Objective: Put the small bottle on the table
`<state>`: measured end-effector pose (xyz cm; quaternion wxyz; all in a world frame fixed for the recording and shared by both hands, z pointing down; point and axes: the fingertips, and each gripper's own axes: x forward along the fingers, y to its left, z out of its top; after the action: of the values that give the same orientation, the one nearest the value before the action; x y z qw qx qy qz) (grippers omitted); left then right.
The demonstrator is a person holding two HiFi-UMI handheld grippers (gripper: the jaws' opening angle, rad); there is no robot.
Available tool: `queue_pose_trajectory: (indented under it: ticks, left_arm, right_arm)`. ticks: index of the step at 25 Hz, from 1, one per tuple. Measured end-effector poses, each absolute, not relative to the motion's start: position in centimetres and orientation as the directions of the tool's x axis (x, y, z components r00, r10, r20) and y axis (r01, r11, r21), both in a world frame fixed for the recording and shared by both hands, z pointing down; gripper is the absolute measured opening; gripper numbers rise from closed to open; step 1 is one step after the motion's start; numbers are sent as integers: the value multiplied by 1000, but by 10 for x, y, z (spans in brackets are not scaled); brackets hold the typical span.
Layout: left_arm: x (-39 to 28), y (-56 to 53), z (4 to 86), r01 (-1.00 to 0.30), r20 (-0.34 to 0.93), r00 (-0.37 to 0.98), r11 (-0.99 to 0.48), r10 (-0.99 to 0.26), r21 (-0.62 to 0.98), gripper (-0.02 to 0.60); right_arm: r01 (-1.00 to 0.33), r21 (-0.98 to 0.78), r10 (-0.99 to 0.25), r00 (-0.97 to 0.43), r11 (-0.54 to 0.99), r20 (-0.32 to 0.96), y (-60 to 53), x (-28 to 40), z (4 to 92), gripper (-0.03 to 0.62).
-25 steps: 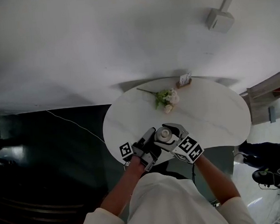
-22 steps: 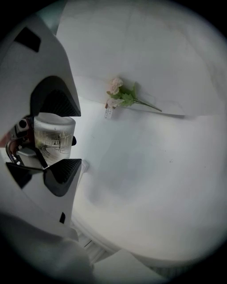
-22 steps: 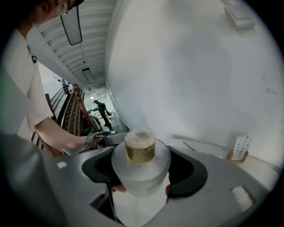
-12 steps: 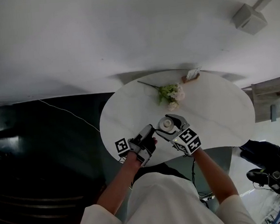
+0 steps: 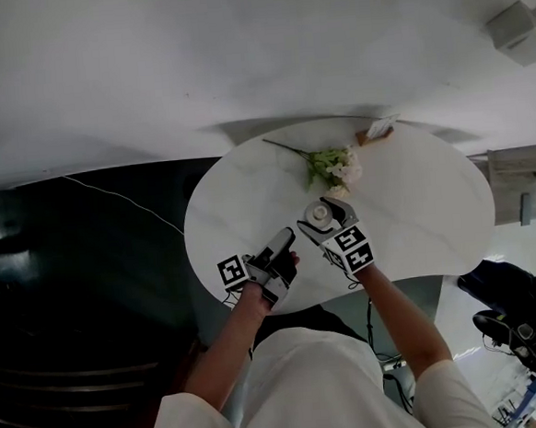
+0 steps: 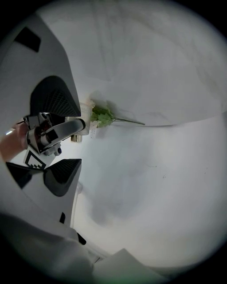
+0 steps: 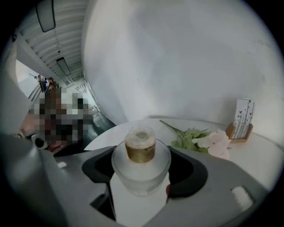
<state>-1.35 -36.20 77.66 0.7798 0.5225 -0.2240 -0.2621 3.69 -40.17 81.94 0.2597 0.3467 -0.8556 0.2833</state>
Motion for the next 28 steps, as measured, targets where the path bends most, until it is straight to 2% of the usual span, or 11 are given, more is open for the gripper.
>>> queue_pose_trajectory:
  ticks: [13, 28]
  left_arm:
    - [-35, -377, 791, 180, 68, 749, 302, -659, 936, 281]
    - [-40, -379, 800, 175, 69, 765, 311, -640, 934, 281]
  right_arm:
    - [-798, -249, -477, -544, 549, 691, -424, 34, 874, 347]
    - [-835, -186, -551, -492, 518, 675, -443, 33, 882, 348]
